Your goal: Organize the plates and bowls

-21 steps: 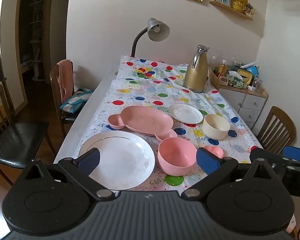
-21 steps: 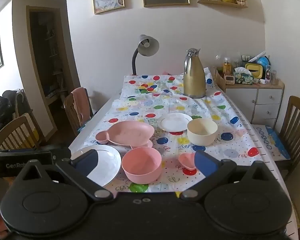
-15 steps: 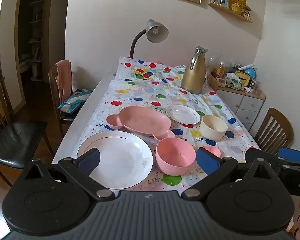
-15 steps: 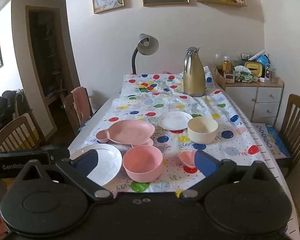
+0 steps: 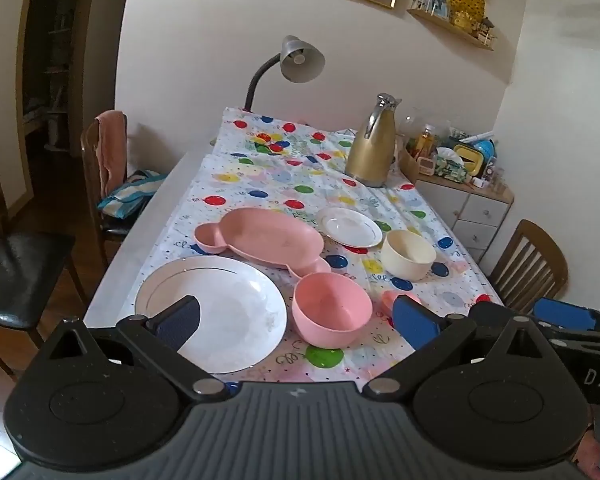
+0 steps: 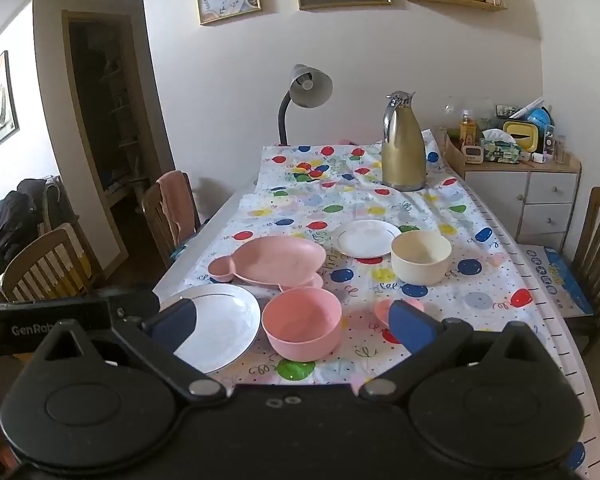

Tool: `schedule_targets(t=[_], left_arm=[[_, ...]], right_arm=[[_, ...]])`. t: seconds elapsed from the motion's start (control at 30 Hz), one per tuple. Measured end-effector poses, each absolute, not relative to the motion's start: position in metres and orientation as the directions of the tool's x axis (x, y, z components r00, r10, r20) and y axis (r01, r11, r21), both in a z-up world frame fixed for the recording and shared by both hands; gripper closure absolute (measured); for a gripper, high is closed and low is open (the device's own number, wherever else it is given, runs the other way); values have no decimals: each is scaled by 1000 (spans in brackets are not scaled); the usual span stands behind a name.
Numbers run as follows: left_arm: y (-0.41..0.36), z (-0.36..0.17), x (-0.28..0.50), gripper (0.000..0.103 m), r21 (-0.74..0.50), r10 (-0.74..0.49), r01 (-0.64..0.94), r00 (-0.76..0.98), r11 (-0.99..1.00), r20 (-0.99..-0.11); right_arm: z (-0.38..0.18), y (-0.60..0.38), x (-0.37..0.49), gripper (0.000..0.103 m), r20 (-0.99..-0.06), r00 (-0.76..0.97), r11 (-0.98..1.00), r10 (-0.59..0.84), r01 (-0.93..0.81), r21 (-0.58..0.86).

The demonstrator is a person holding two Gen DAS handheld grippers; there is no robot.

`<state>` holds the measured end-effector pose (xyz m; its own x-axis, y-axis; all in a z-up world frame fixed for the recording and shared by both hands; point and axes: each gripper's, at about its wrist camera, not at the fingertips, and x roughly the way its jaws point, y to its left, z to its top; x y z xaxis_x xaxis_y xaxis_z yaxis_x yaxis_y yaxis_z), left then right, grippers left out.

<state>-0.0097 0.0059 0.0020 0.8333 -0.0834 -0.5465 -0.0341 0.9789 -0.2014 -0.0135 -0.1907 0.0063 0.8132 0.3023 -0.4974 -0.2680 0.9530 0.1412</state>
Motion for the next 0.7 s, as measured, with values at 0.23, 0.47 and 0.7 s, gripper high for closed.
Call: schedule_targets(t=[0.23,0.47,0.7], left_arm=[[5,1,-9,0,-198,-77,-37,838,979,-539],[6,2,-9,0,-199,-75,-38,844,979,-532],[6,2,-9,0,-208,-86,-29,848,978,-523]], right_arm=[[6,-190,-15,0,-492,822,958,285,-249,139],[8,-191,-16,1,-484,831,962,275,-238,138],[8,-189,-17,1,-486,833,964,266,-231,133]])
